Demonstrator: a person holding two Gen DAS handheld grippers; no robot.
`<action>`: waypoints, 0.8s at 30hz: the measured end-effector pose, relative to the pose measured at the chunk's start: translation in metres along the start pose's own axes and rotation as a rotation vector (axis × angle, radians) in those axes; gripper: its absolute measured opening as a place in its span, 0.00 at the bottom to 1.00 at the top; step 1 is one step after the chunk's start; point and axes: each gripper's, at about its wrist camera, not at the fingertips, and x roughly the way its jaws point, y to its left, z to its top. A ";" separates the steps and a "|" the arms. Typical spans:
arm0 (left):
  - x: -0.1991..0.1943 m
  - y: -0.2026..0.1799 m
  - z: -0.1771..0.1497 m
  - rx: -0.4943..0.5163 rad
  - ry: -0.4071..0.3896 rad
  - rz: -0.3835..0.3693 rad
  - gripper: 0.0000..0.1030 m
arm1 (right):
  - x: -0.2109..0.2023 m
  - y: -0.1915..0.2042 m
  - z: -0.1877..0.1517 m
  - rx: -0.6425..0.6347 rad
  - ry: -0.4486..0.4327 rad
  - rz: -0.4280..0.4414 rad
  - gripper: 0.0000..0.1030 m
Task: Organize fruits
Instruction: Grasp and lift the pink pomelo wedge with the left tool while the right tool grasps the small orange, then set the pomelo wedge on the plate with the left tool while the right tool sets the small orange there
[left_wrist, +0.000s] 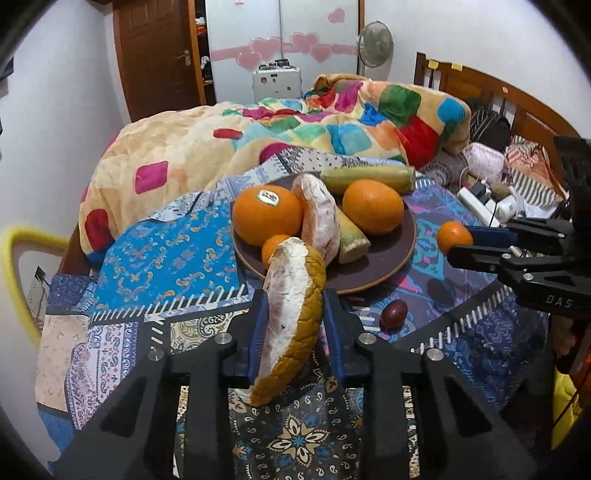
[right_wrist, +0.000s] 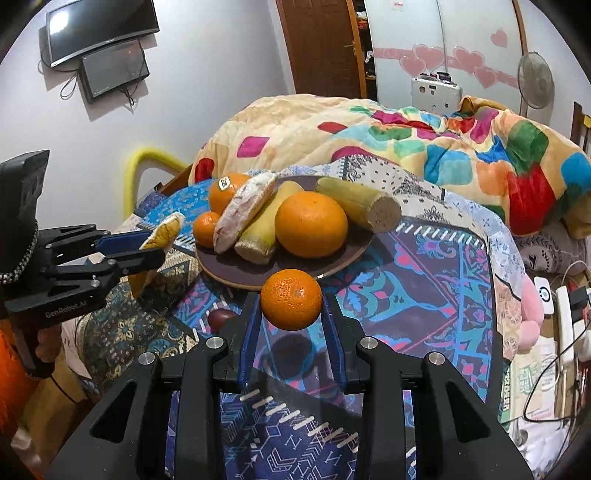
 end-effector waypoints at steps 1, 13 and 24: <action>-0.003 0.002 0.002 -0.008 -0.009 -0.002 0.27 | -0.001 0.000 0.002 0.000 -0.006 -0.001 0.30; -0.016 0.003 0.027 -0.023 -0.082 -0.001 0.22 | -0.007 -0.002 0.023 0.000 -0.064 -0.007 0.30; -0.012 -0.006 0.063 0.001 -0.141 0.004 0.22 | 0.002 -0.003 0.045 -0.014 -0.098 -0.020 0.30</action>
